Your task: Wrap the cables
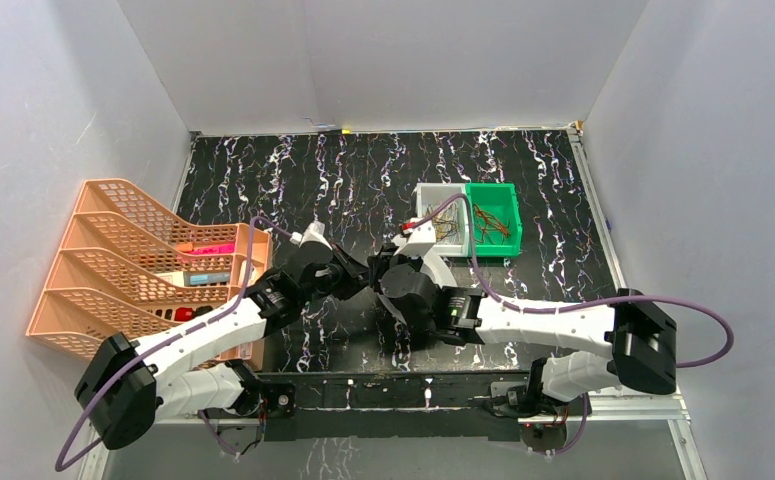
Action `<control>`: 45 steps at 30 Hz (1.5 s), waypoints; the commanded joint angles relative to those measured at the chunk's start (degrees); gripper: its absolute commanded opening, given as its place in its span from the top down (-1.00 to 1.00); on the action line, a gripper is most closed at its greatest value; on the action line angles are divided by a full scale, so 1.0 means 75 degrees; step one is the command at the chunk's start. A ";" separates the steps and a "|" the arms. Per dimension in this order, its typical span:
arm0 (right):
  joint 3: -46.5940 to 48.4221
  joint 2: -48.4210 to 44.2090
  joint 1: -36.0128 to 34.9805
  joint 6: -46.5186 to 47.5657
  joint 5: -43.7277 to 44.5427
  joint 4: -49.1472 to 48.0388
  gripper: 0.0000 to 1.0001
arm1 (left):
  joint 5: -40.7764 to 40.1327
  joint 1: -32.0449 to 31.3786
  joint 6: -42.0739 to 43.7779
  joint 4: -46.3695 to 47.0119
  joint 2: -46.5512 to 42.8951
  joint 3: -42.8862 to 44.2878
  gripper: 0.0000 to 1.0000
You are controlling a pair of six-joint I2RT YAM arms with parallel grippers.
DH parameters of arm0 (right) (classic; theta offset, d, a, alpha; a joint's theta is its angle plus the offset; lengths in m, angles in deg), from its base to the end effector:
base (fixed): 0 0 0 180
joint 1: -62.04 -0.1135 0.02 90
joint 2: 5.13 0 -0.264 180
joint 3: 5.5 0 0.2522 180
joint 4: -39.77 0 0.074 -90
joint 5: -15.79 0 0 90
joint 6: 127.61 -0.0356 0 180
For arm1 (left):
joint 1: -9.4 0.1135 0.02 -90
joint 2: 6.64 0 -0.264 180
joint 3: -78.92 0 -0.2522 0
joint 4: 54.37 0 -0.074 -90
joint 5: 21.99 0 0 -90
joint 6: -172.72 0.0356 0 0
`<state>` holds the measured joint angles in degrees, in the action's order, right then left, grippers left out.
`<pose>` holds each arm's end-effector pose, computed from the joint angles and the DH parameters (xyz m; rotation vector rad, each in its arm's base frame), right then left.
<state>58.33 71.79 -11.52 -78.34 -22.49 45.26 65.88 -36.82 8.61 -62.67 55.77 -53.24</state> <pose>0.1108 0.2769 0.2829 0.0881 1.8046 0.5816 0.1689 -0.1744 0.2414 -0.5627 2.1521 -1.2597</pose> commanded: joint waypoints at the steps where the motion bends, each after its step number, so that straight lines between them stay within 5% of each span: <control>1: 0.0313 -0.0352 0.0152 0.0198 0.0161 -0.0065 0.27 | 0.0601 0.0326 0.0072 0.0195 -0.0412 -0.0088 1.00; 14: 0.0895 -0.1131 0.0152 0.0812 -0.0880 0.0649 -0.01 | 0.1315 0.1236 0.0581 0.0238 -0.0425 -0.0064 1.00; 29: 0.0909 -0.2254 0.0558 0.1434 -0.0633 0.2451 -0.08 | 0.2770 0.3161 0.1328 -0.0009 -0.0611 0.0048 1.00; 45: 0.0052 -0.2668 0.2061 0.0838 -0.1613 0.3701 -0.14 | 0.3147 0.3988 0.1599 0.1129 0.1660 0.0824 1.00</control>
<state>60.45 53.17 0.33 -69.95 -31.58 71.01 86.51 -7.55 21.13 -60.77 65.59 -50.09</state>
